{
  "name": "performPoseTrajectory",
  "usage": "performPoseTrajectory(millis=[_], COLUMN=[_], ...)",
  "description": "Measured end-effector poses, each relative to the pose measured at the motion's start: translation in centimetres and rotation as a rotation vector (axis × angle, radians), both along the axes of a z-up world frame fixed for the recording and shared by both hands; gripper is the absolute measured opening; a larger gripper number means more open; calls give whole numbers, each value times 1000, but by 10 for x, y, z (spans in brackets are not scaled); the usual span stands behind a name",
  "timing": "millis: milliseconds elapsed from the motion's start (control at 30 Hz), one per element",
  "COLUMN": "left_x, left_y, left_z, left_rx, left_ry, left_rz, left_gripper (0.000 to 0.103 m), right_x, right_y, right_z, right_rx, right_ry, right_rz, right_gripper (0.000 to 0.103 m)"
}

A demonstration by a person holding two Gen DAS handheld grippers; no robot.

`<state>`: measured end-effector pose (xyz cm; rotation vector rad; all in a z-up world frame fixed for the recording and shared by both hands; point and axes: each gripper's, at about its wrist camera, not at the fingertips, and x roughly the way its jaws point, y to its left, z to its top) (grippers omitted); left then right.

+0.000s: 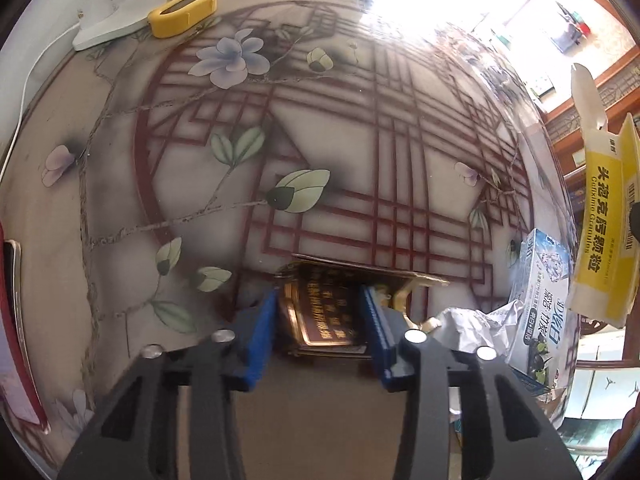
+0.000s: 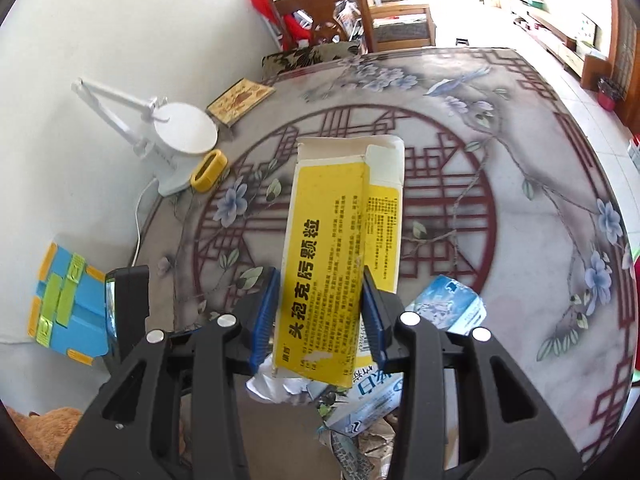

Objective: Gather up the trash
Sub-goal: 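Grasp the yellow medicine box with the right tool while the left grasps the brown box, then drop the yellow box into the bin with the right tool while the left drops the brown box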

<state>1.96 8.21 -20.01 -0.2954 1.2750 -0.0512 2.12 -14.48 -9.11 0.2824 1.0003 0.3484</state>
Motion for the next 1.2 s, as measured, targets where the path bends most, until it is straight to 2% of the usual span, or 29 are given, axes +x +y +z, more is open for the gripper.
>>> performPoseTrajectory(millis=[133,300,600,733,1200], left_x=[-2,-7,-15,-14,-2], left_y=[9,12,21,21,-28], left_z=[3,15,31,50,102], left_rx=[-32,-31,-54,-62,-33], left_ry=[-18,-52,-94,-146,-280], left_rz=[10,-7,-22,-25,-123], left_gripper=[22,12,9,8,8], right_x=[-4,-6,-8,-9,-18], right_y=[-6,-9,-13,-17,-36], right_z=[1,2,3,6,21], right_rx=[18,33,48,58,83], right_ry=[2,3,2,-2,-34], right_rz=[-16,-21,-33,-43,-63], right_gripper=[39,39,39,39,39])
